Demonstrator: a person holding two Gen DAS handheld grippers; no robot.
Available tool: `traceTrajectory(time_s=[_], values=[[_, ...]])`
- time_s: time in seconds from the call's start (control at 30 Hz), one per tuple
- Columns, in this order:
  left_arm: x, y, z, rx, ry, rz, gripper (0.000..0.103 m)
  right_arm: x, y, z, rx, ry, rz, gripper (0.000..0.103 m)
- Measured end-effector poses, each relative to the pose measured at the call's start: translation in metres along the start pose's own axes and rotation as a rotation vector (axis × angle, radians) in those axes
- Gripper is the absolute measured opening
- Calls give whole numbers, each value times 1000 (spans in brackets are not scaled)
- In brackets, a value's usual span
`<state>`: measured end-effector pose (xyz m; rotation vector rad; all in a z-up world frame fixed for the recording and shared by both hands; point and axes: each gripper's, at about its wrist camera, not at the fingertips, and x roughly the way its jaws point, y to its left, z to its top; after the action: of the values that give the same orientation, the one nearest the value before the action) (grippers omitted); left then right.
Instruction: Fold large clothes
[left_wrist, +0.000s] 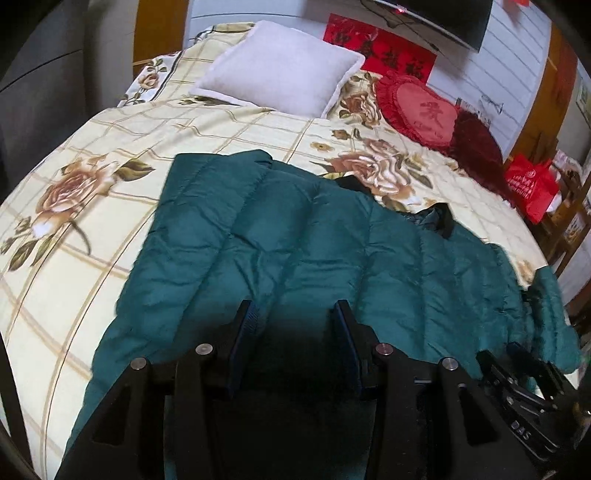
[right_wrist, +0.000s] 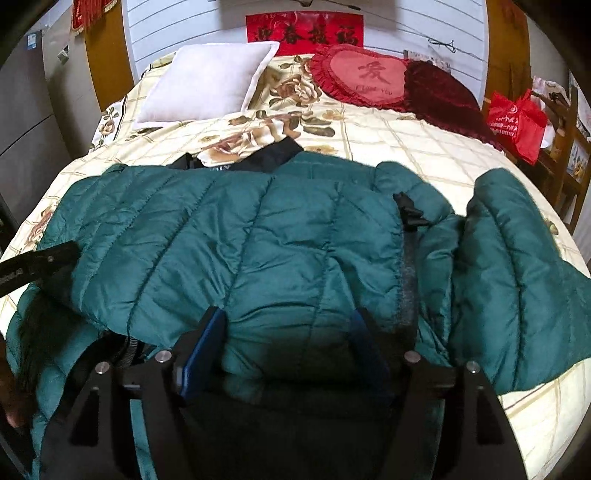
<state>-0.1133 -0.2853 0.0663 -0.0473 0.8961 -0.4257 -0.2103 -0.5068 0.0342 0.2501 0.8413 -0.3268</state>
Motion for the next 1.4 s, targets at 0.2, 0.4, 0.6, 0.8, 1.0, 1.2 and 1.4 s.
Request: traceTrajectory(time_s=[0.2,0.4,0.6,0.8,1.0,1.2,1.4], values=[[-44,-7,-17,33,-38,-48,47,-39,10,7,-36,5,64,77],[-78,-25,-26,71,-78,-79,47,-92,4,14,-87,-73,50,82],[-88,-44,-39,57,-65,-107,47,-114,-31,13,-49,-117,22,84],[-83,-78,-60,98,-62,-125,47,-114,-61,2,-31,-129,-22,84],[-80,-112,-68,167,-69,-143,47,-101,-79,-5,-1,-88,-22,84],[-72,-127,-69,169,-71,-151,47,-100,-84,-1,16,-104,3,84],[-67,-130,-67,151,-81,-152,47,-104,-93,3,17,-130,-32,84]])
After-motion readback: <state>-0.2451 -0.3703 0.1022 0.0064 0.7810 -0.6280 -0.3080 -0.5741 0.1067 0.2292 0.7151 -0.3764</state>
